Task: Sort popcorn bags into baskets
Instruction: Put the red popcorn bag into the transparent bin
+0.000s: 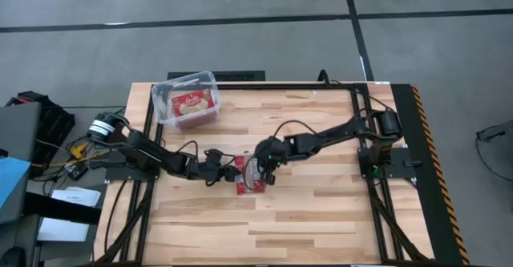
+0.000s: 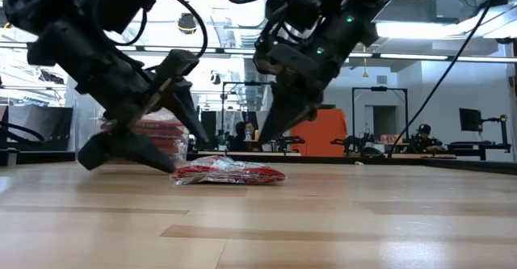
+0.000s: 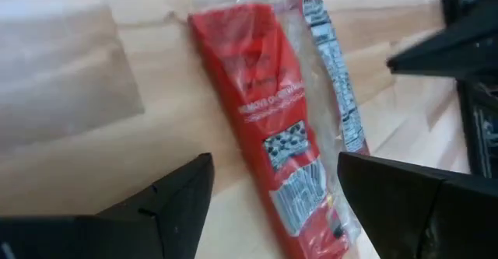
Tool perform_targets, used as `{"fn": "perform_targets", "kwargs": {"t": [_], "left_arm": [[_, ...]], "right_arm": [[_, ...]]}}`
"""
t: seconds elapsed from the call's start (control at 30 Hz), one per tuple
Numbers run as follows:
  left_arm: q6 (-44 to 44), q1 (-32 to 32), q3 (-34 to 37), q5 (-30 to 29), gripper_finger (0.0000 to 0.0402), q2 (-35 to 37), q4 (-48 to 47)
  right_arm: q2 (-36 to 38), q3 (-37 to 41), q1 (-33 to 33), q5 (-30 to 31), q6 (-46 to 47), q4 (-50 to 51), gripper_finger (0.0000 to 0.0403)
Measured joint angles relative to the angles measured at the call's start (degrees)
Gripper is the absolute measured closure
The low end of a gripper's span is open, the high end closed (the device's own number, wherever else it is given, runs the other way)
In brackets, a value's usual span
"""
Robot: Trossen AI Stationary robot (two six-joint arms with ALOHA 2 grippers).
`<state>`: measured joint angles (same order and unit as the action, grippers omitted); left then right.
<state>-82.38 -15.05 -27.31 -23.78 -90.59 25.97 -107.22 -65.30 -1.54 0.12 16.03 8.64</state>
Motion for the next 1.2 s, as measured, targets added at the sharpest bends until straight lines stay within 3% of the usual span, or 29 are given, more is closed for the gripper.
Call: {"fn": "perform_targets", "kwargs": {"t": [0.23, 0.47, 0.63, 0.93, 1.07, 1.2], "left_arm": [[0.5, -0.6, -0.7, -0.3, 0.0136, -8.0, 12.1], [1.3, -0.6, -2.5, 0.4, 0.0136, -8.6, 9.8], [1.0, -0.6, -3.5, 0.4, 0.0136, -8.7, 7.3], [1.3, -0.4, -3.5, 0.5, 0.014, -8.7, 7.3], [1.3, -0.4, -3.5, 0.5, 0.017, -8.7, 7.1], [1.5, -0.3, -3.6, 0.8, 0.0239, -8.7, 6.2]], "right_arm": [[0.0, 0.0, -3.6, 5.7, 0.1, 2.2, 0.0397], [-4.7, 0.0, -4.1, 5.6, 0.7, 3.1, 0.0385], [-8.4, -0.9, -4.1, 2.6, 0.8, -2.0, 0.0392], [-9.2, -2.3, -2.1, 0.6, 0.2, -7.2, 0.0385], [-9.3, -2.6, -1.2, 0.4, 0.1, -7.1, 0.039], [-8.1, -2.5, -1.1, 1.2, -0.1, -6.2, 0.0389]]}}
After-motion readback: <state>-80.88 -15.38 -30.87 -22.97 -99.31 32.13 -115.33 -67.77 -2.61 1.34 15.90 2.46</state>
